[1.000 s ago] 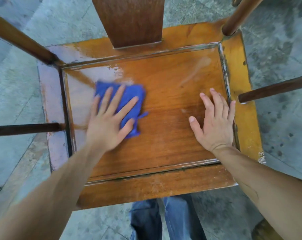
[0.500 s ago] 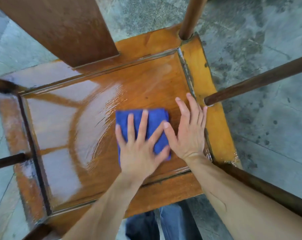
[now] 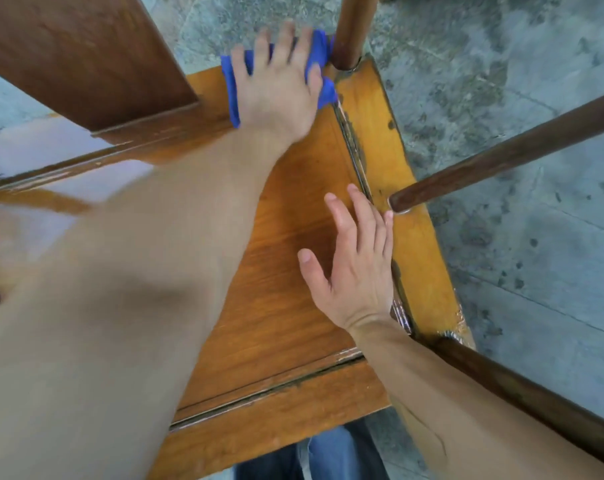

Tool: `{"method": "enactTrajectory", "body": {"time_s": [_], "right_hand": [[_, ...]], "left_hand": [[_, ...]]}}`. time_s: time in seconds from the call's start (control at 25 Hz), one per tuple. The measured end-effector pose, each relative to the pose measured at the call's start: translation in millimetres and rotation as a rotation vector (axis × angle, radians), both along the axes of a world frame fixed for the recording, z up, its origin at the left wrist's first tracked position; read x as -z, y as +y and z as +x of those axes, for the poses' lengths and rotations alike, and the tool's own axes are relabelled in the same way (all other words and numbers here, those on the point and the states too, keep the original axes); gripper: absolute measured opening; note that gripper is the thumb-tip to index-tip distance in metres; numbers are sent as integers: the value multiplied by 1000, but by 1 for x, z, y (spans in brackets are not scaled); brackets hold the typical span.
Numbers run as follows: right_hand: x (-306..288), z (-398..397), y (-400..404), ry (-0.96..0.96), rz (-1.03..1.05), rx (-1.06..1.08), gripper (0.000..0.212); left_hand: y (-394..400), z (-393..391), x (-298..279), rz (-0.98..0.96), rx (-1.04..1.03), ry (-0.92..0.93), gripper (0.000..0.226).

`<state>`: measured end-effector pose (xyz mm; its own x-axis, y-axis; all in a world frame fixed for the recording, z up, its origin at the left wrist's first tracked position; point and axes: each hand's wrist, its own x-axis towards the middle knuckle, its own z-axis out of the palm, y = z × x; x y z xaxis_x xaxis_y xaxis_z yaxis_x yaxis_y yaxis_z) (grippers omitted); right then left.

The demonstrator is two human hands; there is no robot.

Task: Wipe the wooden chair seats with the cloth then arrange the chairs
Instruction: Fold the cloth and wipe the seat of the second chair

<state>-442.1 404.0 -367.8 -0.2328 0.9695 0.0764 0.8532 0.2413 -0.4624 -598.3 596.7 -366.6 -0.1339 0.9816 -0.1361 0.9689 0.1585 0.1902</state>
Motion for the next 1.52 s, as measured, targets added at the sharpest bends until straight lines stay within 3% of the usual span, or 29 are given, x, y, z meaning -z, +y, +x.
{"method": "enactTrajectory", "body": {"time_s": [0.2,0.28,0.52,0.68,0.76,0.84,1.08,1.32,1.52], "right_hand": [[2,2,-4,3,62,20,68],[2,3,-4,-27,55,15,68],[-1,-7,-6,-263,15,-133,63],[-5,-11,-8,-298,-14,-150,59],[-3,-9,-6,-308,-2,-137,58],[-2,-10,-6,-308,0,-155,57],[-1,-6,-5,-305,-12,-143,58],[2,-5,-3,-257,-19,-114,55],[6,0,-3,-235,45,-108,53]], "left_hand": [[-148,-12,-6,-9,404,-14,58],[-199,-43,-8,-53,403,-18,57],[-285,-197,-13,-147,-548,2,68],[-254,-237,-16,-116,-904,-27,76],[-235,-230,-7,-73,-972,16,77],[-233,-211,-1,-39,-872,122,74],[-175,-117,-4,55,-417,159,63],[-77,21,-4,95,229,17,66],[-47,31,-4,38,474,11,63]]}}
